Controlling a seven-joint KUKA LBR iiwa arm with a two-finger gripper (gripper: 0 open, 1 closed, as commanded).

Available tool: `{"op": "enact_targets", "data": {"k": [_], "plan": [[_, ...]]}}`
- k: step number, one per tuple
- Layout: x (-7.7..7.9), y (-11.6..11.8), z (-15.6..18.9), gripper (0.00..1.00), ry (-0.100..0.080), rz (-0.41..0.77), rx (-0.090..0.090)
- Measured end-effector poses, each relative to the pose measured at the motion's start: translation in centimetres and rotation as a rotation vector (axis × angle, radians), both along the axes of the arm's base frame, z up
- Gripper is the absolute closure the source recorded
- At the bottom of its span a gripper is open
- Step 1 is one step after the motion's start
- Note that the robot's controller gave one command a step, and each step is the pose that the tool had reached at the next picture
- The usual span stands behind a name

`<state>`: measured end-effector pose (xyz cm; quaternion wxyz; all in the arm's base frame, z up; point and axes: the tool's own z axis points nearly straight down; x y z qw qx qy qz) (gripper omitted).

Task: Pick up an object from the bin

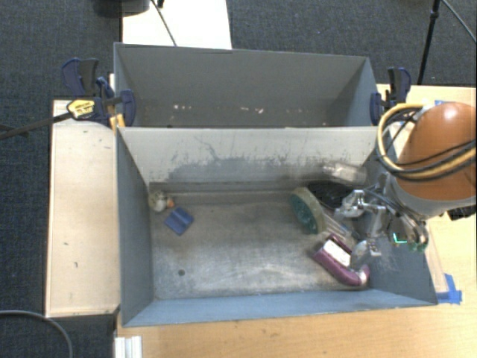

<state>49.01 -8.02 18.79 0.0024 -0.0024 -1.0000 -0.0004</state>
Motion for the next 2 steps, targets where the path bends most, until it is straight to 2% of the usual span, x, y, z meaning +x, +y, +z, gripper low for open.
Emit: {"op": "enact_targets", "data": {"k": [1, 2], "plan": [[-0.6, -5.8, -11.7, 0.00, -0.016, -0.032, -0.002], [-0.9, -2.7, -8.7, 0.00, -0.010, -0.302, -0.001]]}}
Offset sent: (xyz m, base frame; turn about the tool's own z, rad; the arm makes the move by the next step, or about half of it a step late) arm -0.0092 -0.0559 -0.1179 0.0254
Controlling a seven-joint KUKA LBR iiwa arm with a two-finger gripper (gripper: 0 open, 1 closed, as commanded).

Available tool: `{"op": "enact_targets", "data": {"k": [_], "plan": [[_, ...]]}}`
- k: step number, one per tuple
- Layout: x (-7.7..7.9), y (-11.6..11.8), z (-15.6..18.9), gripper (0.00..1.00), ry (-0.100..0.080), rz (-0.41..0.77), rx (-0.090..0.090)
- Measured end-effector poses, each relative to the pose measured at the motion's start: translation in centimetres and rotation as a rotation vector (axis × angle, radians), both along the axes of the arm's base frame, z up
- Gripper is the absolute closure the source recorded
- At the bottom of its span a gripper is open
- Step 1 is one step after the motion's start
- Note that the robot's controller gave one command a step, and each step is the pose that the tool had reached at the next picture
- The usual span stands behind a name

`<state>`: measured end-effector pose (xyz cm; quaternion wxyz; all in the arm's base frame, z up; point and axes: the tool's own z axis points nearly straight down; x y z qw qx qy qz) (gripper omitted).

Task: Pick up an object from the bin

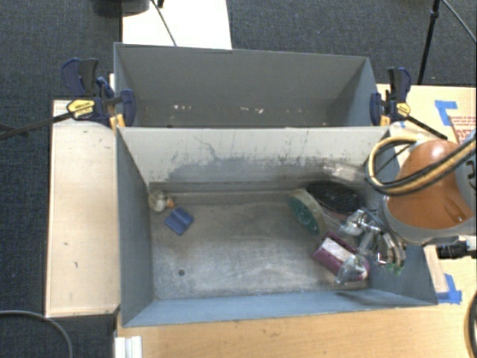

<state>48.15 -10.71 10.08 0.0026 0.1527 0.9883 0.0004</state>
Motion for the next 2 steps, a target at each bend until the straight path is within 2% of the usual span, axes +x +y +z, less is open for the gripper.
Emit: {"op": "enact_targets", "data": {"k": [1, 2], "plan": [[-0.2, 0.9, -0.1, 0.00, 0.005, -0.149, 0.002], [-0.4, 0.6, -3.0, 0.00, 0.000, -0.213, -0.001]]}}
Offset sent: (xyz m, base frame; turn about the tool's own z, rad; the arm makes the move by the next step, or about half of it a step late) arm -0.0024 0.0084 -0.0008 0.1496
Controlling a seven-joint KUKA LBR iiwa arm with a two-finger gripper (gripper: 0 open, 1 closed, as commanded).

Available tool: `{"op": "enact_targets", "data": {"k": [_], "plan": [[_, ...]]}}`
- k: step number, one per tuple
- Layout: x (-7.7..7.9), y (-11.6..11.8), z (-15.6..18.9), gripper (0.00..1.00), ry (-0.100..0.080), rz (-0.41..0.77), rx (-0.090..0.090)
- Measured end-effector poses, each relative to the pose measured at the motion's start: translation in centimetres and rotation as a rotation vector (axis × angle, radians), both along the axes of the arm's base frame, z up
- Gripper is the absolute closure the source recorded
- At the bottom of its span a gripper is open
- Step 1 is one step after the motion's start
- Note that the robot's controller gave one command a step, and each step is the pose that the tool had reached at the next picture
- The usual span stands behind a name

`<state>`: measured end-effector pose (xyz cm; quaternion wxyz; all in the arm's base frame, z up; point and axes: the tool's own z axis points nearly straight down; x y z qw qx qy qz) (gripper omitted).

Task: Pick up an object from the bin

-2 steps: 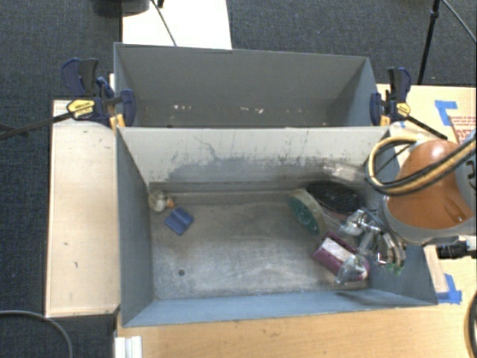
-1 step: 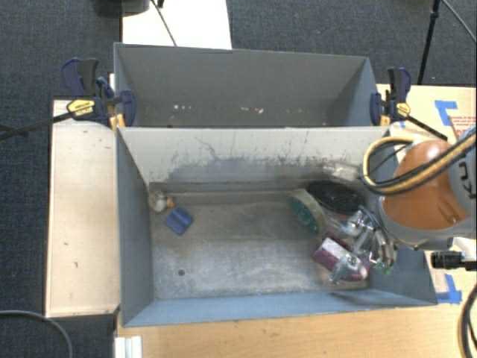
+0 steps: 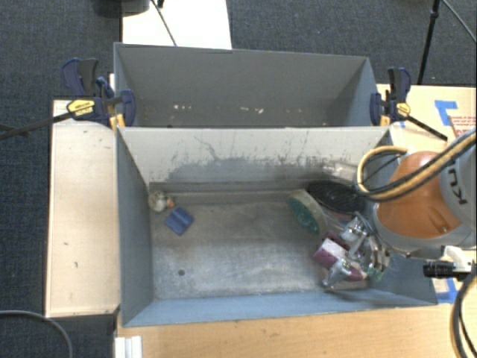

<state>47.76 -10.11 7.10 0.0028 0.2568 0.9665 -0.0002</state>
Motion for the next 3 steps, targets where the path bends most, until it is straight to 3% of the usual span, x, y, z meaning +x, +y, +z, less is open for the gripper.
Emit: {"op": "enact_targets", "data": {"k": [1, 2, 3], "plan": [[0.11, -0.03, 0.10, 0.00, 0.001, 0.007, 0.000], [0.35, -0.11, 0.31, 1.00, -0.007, 0.008, -0.002], [0.48, -0.12, 0.43, 1.00, 0.001, 0.017, 0.000]]}}
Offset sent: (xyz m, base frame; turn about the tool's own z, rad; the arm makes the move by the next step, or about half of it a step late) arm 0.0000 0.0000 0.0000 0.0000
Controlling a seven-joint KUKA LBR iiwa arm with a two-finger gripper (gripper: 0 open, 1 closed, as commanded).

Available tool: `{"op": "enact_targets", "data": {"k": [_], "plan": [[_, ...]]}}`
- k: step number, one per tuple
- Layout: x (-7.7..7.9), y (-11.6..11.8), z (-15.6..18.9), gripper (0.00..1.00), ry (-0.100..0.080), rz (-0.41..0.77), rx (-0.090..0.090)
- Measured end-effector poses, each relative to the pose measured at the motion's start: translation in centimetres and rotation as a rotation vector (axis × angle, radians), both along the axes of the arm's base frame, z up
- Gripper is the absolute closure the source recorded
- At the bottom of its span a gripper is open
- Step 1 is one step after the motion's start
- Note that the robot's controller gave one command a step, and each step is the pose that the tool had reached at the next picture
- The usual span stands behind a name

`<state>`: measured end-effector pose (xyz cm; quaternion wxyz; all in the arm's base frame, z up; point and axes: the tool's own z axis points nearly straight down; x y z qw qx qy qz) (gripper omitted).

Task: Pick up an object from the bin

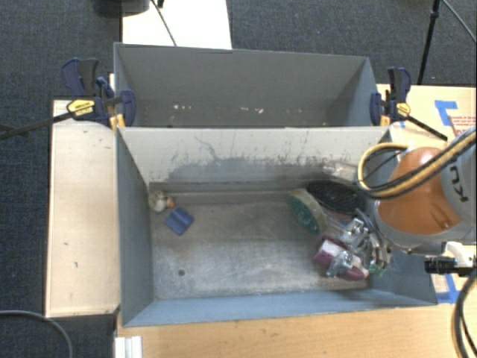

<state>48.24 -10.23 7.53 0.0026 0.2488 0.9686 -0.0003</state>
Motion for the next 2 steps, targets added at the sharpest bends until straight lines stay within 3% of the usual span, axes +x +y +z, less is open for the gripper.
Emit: {"op": "enact_targets", "data": {"k": [1, 2], "plan": [[0.0, 0.0, 1.3, 1.00, 0.000, 0.007, 0.001], [0.2, 0.0, 8.8, 1.00, -0.003, 0.016, 0.001]]}}
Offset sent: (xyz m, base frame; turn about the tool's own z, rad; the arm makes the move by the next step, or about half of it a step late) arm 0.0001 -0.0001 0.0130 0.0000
